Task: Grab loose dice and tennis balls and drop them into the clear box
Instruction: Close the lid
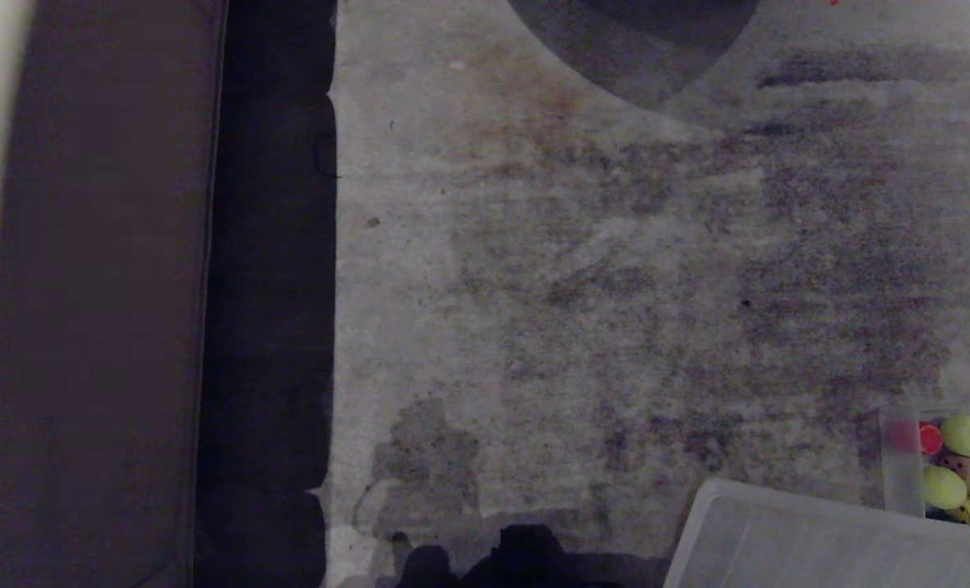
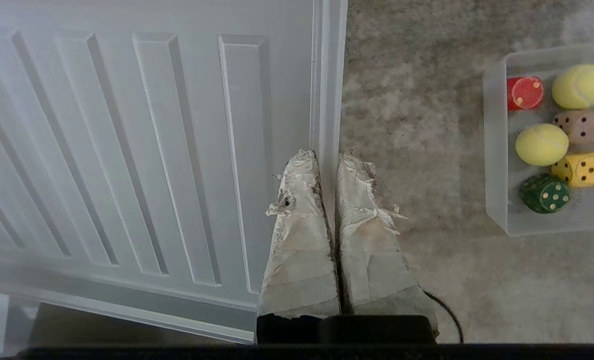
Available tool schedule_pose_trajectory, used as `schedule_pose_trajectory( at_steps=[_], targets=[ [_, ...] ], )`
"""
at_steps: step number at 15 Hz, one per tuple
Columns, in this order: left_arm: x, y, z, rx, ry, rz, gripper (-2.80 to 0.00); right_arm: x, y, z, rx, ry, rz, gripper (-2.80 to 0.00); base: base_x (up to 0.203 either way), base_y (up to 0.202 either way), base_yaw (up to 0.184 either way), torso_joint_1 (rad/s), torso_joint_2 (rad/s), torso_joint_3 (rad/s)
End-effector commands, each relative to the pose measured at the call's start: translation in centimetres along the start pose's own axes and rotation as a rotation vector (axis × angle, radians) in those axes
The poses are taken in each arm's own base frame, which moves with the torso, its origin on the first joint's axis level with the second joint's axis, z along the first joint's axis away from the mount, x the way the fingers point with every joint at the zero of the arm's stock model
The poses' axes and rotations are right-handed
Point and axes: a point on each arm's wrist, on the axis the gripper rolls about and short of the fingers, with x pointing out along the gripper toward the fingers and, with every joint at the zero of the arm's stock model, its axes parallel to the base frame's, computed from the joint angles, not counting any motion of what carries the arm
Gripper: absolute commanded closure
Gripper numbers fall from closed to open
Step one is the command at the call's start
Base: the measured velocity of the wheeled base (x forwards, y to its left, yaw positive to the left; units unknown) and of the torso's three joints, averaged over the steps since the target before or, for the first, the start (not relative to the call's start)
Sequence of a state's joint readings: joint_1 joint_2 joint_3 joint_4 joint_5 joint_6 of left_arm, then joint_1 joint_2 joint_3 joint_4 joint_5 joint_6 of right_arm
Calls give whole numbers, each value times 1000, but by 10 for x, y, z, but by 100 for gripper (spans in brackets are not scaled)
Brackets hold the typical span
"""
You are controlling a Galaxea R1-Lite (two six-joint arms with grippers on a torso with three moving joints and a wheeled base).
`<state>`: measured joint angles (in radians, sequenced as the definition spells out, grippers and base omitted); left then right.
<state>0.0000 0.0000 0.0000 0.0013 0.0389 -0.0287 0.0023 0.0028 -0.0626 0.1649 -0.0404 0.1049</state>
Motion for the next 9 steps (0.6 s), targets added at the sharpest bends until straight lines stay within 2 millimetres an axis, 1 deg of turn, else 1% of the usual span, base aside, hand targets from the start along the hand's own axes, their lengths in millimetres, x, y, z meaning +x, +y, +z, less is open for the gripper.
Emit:
schedule_pose_trajectory(
  at_steps=[1, 4, 5, 8, 9],
  targets=[
    [0, 0, 0, -2, 3, 3, 0, -3, 1, 9, 17, -24, -14, 0, 0, 0, 0, 0, 0, 0],
    [0, 0, 0, 3, 3, 1, 0, -2, 3, 38, 87, 3, -59, 0, 0, 0, 0, 0, 0, 0],
    [0, 0, 0, 1, 2, 1, 0, -2, 3, 40, 92, 2, -61, 0, 0, 0, 0, 0, 0, 0],
    [0, 0, 0, 0, 2, 3, 0, -12, 1, 26, 87, -40, -48, 0, 0, 0, 0, 0, 0, 0],
    [0, 0, 0, 0, 2, 3, 0, -15, 0, 19, 80, -3, -48, 0, 0, 0, 0, 0, 0, 0]
  ],
)
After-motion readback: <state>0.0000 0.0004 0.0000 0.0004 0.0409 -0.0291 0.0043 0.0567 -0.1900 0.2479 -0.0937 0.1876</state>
